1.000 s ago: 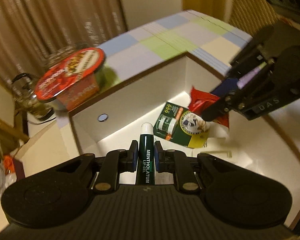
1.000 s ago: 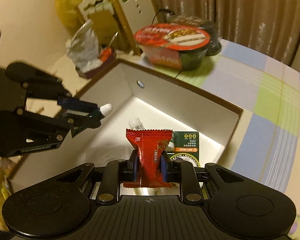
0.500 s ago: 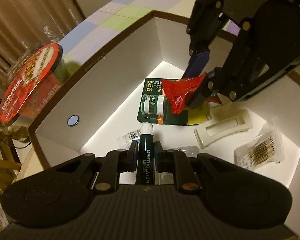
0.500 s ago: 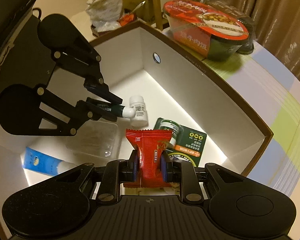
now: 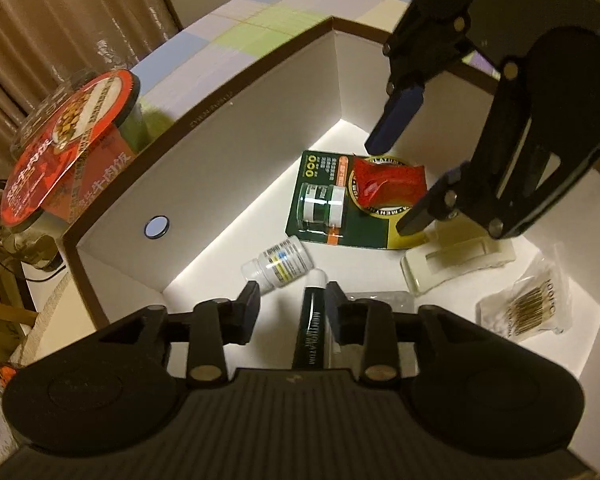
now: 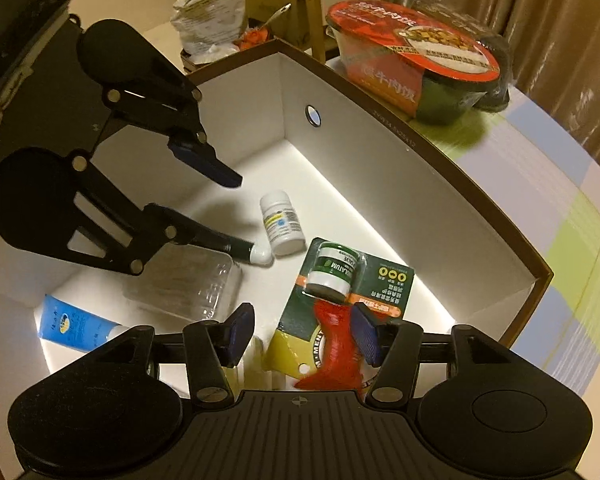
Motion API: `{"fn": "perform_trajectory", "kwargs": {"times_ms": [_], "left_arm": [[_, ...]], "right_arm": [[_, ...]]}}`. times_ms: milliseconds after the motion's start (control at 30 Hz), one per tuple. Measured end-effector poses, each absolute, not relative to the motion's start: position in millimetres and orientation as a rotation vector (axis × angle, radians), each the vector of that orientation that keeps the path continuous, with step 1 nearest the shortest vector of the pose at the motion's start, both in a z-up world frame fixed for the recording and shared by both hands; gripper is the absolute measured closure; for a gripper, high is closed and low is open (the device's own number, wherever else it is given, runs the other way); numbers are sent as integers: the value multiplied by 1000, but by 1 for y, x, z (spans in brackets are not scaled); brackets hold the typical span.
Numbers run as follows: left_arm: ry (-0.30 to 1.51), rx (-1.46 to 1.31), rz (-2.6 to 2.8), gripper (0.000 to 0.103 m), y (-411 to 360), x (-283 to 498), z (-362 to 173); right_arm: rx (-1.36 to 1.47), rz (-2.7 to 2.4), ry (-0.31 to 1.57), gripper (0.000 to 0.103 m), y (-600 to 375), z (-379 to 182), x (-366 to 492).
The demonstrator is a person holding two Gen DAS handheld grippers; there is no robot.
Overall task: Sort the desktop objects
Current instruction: 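Open both tools to drop the lip balm and candy packet into the box, then withdraw both tools from the box toward the purple tube and scrunchie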
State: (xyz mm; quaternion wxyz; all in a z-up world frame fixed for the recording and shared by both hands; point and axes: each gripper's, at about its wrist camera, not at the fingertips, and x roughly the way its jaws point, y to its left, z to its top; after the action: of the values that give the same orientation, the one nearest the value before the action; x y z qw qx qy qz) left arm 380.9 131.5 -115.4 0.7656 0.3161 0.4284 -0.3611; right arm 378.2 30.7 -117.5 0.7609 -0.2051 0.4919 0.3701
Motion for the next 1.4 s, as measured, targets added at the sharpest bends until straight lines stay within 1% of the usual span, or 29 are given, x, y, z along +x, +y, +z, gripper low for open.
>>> {"fn": "perform_trajectory", "kwargs": {"times_ms": [233, 267, 300, 333, 367, 433, 500, 633, 700, 867, 1200, 1333, 1400], "left_arm": [[939, 666, -747, 62, 131, 375, -101], [939, 663, -744, 60, 131, 373, -99], [939, 661, -741, 59, 130, 371, -97], [940, 656, -737, 57, 130, 369, -95], [940, 652, -735, 56, 130, 367, -93], [939, 645, -732, 55, 130, 364, -88], [945, 644, -713, 51, 129, 362, -85], [943, 639, -684, 35, 129, 355, -76], [937, 636, -675, 34, 129, 352, -72], [914, 635, -655, 22, 129, 340, -61], [874, 647, -605, 19, 129, 313, -44], [861, 638, -585, 13, 132, 300, -37], [858, 634, -577, 13, 133, 292, -34]], "right_arm": [[-428, 790, 1063, 46, 28, -109, 374], [-433, 785, 1057, 41, 28, -107, 373], [-437, 779, 1051, 33, 28, -106, 371], [-443, 776, 1036, 16, 27, -103, 369], [-448, 774, 1020, 15, 26, -101, 366], [-448, 776, 1017, 15, 25, -97, 363], [-440, 772, 1014, 15, 23, -95, 360], [-428, 757, 1010, 15, 19, -90, 352], [-420, 753, 1008, 15, 17, -88, 347], [-377, 738, 997, 15, 11, -83, 335], [-350, 684, 937, 15, 1, -67, 304], [-328, 660, 920, 15, -2, -60, 290], [-313, 651, 915, 15, -5, -57, 282]]}}
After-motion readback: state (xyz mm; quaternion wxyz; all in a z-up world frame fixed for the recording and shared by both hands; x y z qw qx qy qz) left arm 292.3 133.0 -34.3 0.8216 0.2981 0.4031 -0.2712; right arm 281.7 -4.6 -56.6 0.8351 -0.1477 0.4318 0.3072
